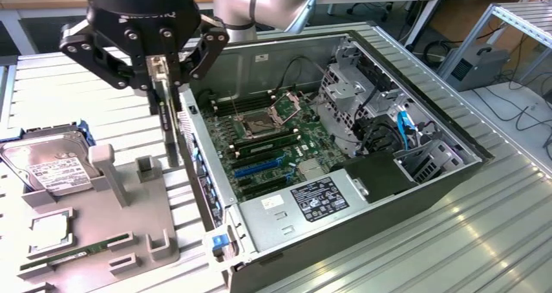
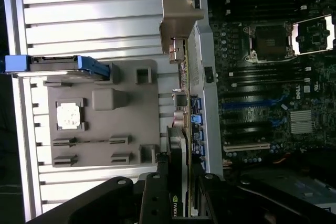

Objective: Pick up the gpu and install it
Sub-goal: 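Pick up the gpu and move the gpu toward the slot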

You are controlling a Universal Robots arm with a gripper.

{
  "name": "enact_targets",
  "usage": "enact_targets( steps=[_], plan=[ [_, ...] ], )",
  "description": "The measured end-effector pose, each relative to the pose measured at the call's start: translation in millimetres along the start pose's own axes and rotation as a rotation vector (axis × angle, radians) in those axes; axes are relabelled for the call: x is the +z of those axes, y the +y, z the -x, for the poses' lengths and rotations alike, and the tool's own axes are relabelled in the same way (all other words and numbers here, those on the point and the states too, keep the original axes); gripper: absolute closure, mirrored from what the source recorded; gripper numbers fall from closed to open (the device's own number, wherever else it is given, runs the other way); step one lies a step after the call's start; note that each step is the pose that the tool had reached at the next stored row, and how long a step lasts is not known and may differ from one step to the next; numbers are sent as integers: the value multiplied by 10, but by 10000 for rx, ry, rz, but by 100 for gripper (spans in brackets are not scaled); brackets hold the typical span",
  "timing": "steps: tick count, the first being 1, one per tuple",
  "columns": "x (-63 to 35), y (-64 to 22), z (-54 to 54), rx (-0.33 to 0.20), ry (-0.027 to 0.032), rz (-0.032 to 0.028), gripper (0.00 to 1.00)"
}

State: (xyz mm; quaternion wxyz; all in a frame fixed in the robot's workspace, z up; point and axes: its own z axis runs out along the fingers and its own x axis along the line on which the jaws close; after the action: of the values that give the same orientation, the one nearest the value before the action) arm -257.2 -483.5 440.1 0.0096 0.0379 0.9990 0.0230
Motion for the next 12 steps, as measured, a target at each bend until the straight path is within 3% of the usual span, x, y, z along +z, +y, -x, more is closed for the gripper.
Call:
enact_targets(
  steps=[5,12],
  plan=[
    [5,18,233,1,0,6,73],
    [16,58,766,0,2,9,73]
  ],
)
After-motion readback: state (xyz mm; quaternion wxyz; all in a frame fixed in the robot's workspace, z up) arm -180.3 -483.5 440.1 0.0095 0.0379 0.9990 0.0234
